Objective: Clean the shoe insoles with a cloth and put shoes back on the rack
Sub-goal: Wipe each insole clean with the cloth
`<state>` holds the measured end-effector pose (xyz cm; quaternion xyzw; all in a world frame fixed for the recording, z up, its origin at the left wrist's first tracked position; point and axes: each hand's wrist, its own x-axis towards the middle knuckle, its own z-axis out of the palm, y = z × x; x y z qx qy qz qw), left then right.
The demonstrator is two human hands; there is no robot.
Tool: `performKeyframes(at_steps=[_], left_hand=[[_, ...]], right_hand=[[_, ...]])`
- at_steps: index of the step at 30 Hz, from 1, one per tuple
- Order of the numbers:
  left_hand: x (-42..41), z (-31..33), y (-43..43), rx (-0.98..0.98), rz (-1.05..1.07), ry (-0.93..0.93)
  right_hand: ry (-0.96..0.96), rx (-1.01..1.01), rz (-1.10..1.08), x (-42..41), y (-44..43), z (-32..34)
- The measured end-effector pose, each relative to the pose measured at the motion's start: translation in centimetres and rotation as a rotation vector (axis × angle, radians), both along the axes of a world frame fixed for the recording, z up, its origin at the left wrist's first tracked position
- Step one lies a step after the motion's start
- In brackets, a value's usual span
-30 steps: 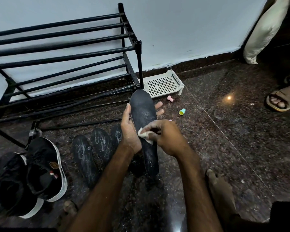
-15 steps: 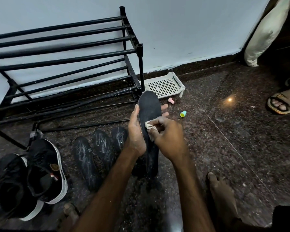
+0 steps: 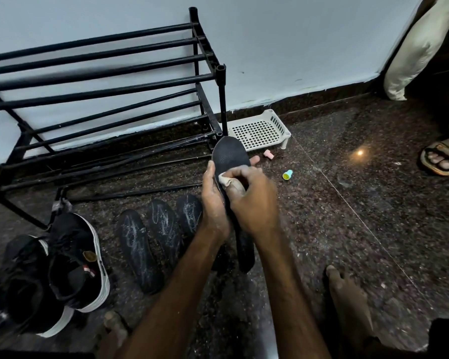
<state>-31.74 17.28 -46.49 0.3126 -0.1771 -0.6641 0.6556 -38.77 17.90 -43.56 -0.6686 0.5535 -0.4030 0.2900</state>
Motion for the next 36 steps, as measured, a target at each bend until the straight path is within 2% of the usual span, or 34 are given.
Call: performKeyframes(at_steps=[2,6,11,17,19,21,23,27,30,33,36], left_hand=[[0.0,0.3,0.3,-0.012,0.001,0.003],[0.3,0.4,-0.2,-0.021,0.029,0.060],[0.4,0.5,-0.2,0.037,0.046,0.074],[0.2,0.9,0.1,0.079,0.023,-0.033],[0.5,0.7,-0.3,0.088,0.051,-0.030],[0.7,0.7,-0.6,0.081,0.089,-0.042],[0.8,0.7,-0.6,0.095,0.067,-0.051],[0.3,0.6,-0.4,0.093,0.048,-0.076],[0.3,0.7,-0.6,0.082,0.099,-0.042],[0.6,0.5,-0.7,0.084,0.116,-0.073],[0.3,0.5,-0.4,0.120,0.095,-0.106]], right_hand=[[0.055,-0.049,-0.053,0.1,-0.8,0.3],[0.165,0.006,-0.142,-1.6,-0.4,-0.8],[0.015,-0.026,-0.031,0.5,0.5,-0.1],[0.176,-0.013,-0.163,-0.9,-0.7,-0.6],[0.138,0.066,-0.160,-1.8,0.2,-1.3],[0.017,0.148,-0.068,-1.5,0.9,-1.1],[-0.053,0.103,0.003,-0.4,1.1,-0.3],[0.026,0.002,-0.138,0.2,0.0,-0.2],[0.069,0.107,-0.196,-1.5,0.5,-1.5],[-0.034,0.218,-0.075,-1.3,1.0,-1.2],[-0.082,0.062,-0.065,0.6,0.1,0.0]])
